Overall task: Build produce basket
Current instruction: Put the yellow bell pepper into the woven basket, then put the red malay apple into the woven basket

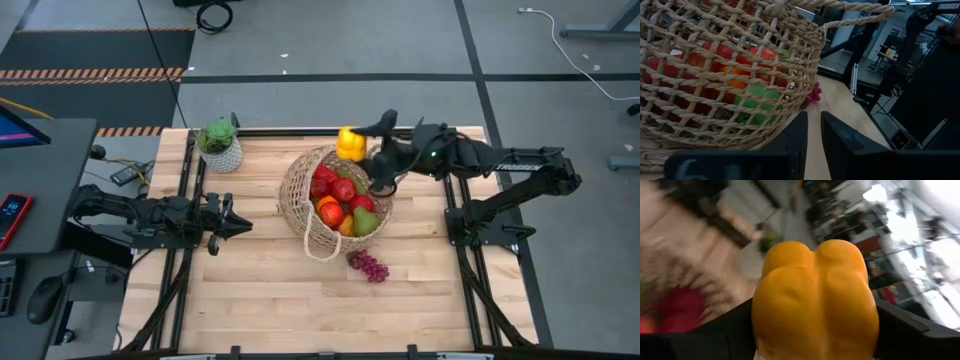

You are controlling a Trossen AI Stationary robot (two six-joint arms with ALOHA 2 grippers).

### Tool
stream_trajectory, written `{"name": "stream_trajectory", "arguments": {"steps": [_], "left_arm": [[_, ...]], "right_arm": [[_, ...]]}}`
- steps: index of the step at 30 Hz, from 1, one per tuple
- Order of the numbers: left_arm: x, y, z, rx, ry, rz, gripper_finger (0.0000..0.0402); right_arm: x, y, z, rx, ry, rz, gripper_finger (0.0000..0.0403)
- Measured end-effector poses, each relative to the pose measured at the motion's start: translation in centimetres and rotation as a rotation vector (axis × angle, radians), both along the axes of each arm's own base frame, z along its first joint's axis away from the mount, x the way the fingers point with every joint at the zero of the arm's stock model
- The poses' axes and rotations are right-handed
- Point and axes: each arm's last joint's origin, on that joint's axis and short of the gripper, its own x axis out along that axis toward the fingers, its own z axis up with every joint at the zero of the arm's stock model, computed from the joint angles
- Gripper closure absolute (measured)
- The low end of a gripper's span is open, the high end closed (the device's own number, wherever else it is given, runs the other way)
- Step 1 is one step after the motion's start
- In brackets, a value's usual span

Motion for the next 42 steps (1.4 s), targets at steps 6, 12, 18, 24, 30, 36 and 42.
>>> {"name": "stream_trajectory", "arguments": {"steps": [6,12,18,24,30,36,42], "left_arm": [[0.0,0.0,0.0,0.0,0.0,0.0,0.0339],[0.0,0.0,0.0,0.0,0.0,0.0,0.0343],[0.0,0.0,0.0,0.0,0.0,0.0,0.0346],[0.0,0.0,0.0,0.0,0.0,0.0,0.0341],[0.0,0.0,0.0,0.0,0.0,0.0,0.0345],[0.0,0.0,0.0,0.0,0.0,0.0,0.0342],[0.0,0.0,0.0,0.0,0.0,0.0,0.0339]], "right_arm": [[1.1,0.6,-2.7,0.024,0.193,0.08,0.0089],[3.3,1.1,-5.9,0.032,0.34,0.099,0.0089],[5.3,1.5,-9.0,0.059,0.474,0.097,0.0089],[6.7,1.5,-12.3,0.13,0.616,0.053,0.0089],[7.1,1.5,-13.6,0.318,0.592,-0.083,0.006],[6.9,1.4,-12.9,0.318,0.557,-0.112,0.001],[6.3,1.2,-10.2,0.251,0.451,-0.204,0.0013]]}}
